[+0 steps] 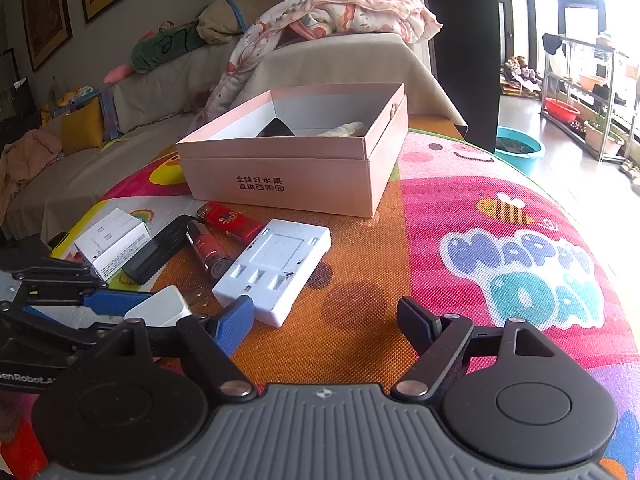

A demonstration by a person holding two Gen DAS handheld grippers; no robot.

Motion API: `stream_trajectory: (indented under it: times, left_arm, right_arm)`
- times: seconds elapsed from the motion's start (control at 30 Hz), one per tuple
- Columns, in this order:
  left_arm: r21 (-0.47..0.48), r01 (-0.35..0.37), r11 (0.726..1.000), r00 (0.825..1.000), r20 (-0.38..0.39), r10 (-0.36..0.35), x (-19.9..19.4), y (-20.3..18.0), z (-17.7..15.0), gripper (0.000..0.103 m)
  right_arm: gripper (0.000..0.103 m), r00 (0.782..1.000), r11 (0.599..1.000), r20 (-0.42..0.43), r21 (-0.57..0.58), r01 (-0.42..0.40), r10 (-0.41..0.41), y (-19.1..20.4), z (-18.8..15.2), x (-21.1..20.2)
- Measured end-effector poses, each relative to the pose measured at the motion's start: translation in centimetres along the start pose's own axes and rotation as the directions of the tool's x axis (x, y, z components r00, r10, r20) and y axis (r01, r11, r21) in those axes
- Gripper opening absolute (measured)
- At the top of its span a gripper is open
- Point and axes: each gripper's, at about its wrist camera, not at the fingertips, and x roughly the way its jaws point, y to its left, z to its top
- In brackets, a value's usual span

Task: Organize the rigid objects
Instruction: 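Grasp the black phone with the right gripper while the left holds the adapter, then lower the adapter and phone into the pink box and open both grippers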

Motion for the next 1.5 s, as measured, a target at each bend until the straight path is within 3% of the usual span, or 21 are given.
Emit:
stream_trajectory:
  times: [0.1, 0.23, 0.3, 0.37, 0.4, 0.47, 0.53, 0.6, 0.73, 0.87, 1.13, 1.3, 1.5]
  left_arm:
    - [-0.064, -0.071, 0.995, 0.997, 0.024, 0.072, -2.6, 1.6, -1.6, 0.037]
    - [-0.124, -0.135, 0.983, 0.99, 0.033, 0.14, -5.5, 3.7, -3.1, 0.037]
    - [-0.156, -0.167, 0.974, 0.983, 0.045, 0.176, -6.8, 4.8, -3.7, 0.037]
    - [-0.192, -0.197, 0.961, 0.975, 0.061, 0.212, -7.8, 6.0, -4.2, 0.037]
    - [-0.212, -0.202, 0.956, 0.973, 0.07, 0.221, -8.2, 6.7, -4.5, 0.037]
    - [-0.246, -0.19, 0.95, 0.972, 0.087, 0.217, -8.8, 7.8, -4.9, 0.037]
    - [-0.268, -0.164, 0.95, 0.975, 0.102, 0.197, -8.9, 8.2, -5.1, 0.037]
    - [-0.272, -0.148, 0.951, 0.977, 0.11, 0.184, -8.8, 8.4, -5.1, 0.037]
    - [-0.284, -0.123, 0.951, 0.98, 0.119, 0.162, -8.7, 8.6, -5.1, 0.037]
    - [-0.284, -0.116, 0.952, 0.98, 0.122, 0.156, -8.7, 8.5, -5.4, 0.037]
    - [-0.275, -0.066, 0.959, 0.987, 0.12, 0.102, -6.9, 6.8, -4.7, 0.037]
    - [-0.17, -0.105, 0.98, 0.99, 0.08, 0.12, -5.2, 4.1, -3.6, 0.038]
    - [-0.065, -0.166, 0.984, 0.985, 0.041, 0.169, -4.7, 2.5, -3.3, 0.039]
  right_arm:
    - [0.079, 0.999, 0.996, 0.036, -0.094, -0.012, 0.015, 2.1, 0.7, -0.7]
    - [0.077, 0.988, 0.971, -0.042, -0.179, -0.156, 0.151, 6.0, 3.0, 0.7]
    - [0.06, 0.965, 0.959, -0.137, -0.147, -0.244, 0.225, 7.7, 3.8, 2.7]
    - [0.053, 0.939, 0.951, -0.218, -0.098, -0.293, 0.267, 9.3, 4.2, 5.0]
    - [0.052, 0.937, 0.952, -0.226, -0.087, -0.293, 0.268, 10.0, 4.4, 5.8]
    - [0.052, 0.956, 0.959, -0.177, -0.123, -0.256, 0.233, 11.6, 4.7, 6.6]
    - [0.053, 0.961, 0.961, -0.166, -0.132, -0.244, 0.221, 12.5, 5.3, 7.5]
    - [0.06, 0.963, 0.959, -0.175, -0.161, -0.233, 0.204, 13.3, 5.6, 8.6]
    - [0.062, 0.975, 0.943, -0.154, -0.265, -0.198, 0.162, 13.9, 5.4, 9.3]
    - [0.04, 0.976, 0.938, -0.162, -0.29, -0.189, 0.146, 13.2, 5.0, 7.9]
    - [0.038, 0.975, 0.939, -0.177, -0.293, -0.181, 0.133, 9.1, 1.5, 2.4]
    - [0.038, 0.975, 0.938, -0.178, -0.295, -0.182, 0.134, 7.9, 0.5, 0.8]
    - [0.044, 0.983, 0.946, -0.13, -0.282, -0.162, 0.13, 8.7, 1.2, 2.7]
